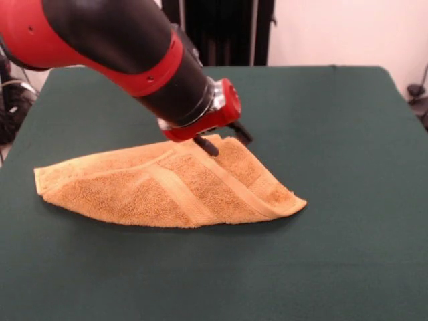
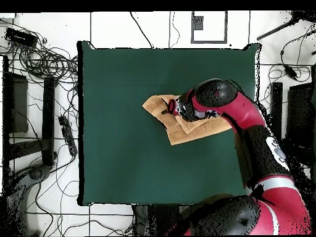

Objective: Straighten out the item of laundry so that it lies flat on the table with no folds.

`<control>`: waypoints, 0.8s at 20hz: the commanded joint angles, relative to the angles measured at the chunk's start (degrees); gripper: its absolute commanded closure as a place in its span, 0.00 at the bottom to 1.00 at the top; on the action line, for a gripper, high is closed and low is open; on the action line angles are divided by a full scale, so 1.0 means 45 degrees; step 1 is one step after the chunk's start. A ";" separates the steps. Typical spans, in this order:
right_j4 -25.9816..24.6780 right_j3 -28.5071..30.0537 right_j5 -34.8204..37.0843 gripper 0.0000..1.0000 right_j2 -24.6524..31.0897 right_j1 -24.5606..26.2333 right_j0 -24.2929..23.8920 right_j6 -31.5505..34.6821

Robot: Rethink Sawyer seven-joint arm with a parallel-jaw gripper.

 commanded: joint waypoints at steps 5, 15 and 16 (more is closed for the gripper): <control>0.0496 0.3704 -0.1467 0.00 -0.0273 -0.0333 0.0365 0.2815; 0.0008 0.4623 -0.2263 0.00 -0.0706 -0.0562 -0.0094 0.1955; -0.0087 0.4546 -0.2394 0.00 -0.0755 -0.0459 -0.0106 0.1884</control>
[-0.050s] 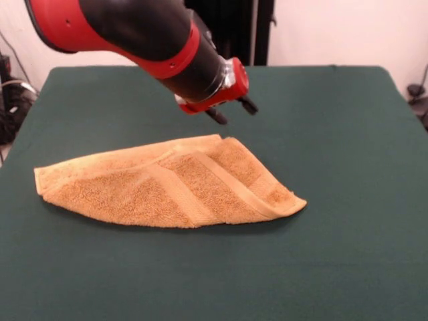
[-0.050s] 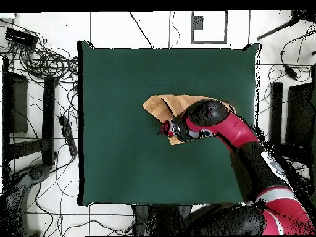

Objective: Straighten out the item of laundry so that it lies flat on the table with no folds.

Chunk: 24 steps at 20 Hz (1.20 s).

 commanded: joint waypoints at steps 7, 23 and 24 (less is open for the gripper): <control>-0.0568 0.0468 -0.1730 0.00 -0.0177 0.0952 0.0156 0.1395; -0.0548 0.0305 -0.3497 0.00 -0.0170 0.1900 -0.0028 0.1007; -0.0543 0.0285 -0.3600 0.00 -0.0163 0.1972 -0.0043 0.0999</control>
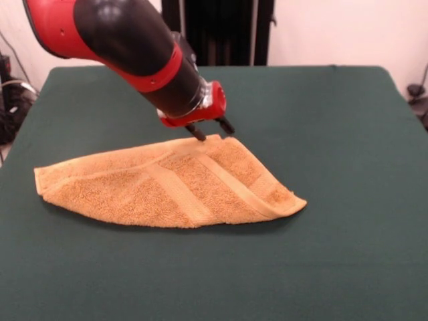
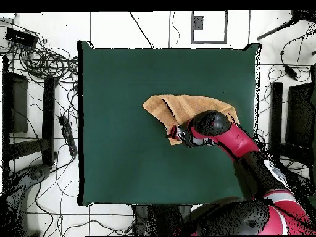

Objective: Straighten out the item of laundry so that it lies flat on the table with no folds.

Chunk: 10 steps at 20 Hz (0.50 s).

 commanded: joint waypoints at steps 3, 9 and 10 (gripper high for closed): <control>-0.0482 -0.0029 -0.1593 0.00 0.0646 0.1336 0.0148 0.0927; -0.0377 0.0000 -0.1846 0.00 0.0812 0.1541 0.0100 0.0901; -0.0405 -0.0063 -0.1880 0.00 0.0787 0.1631 0.0107 0.0887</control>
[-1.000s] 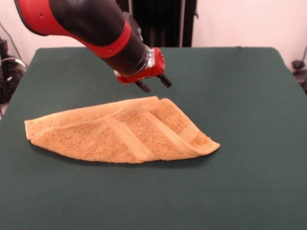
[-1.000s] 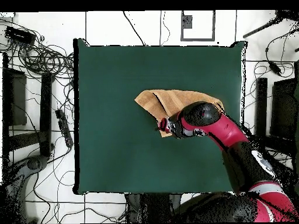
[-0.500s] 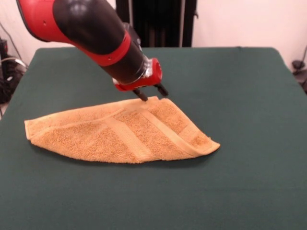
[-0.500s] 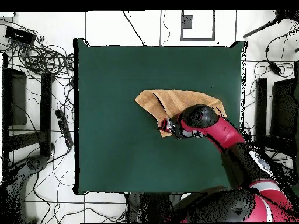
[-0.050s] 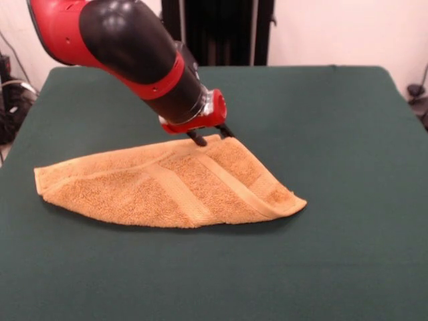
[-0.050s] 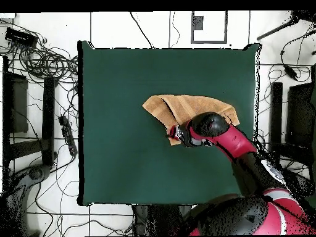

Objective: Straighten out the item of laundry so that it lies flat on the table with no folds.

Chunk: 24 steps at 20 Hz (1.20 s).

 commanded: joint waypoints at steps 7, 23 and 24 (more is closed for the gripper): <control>-0.0467 -0.0367 -0.1560 0.00 0.0808 0.2079 0.0009 0.0641; 0.0067 0.0048 -0.0878 0.00 0.1080 0.3194 -0.0528 0.0629; 0.0061 0.0132 -0.0900 0.00 0.1156 0.3223 -0.0586 0.0521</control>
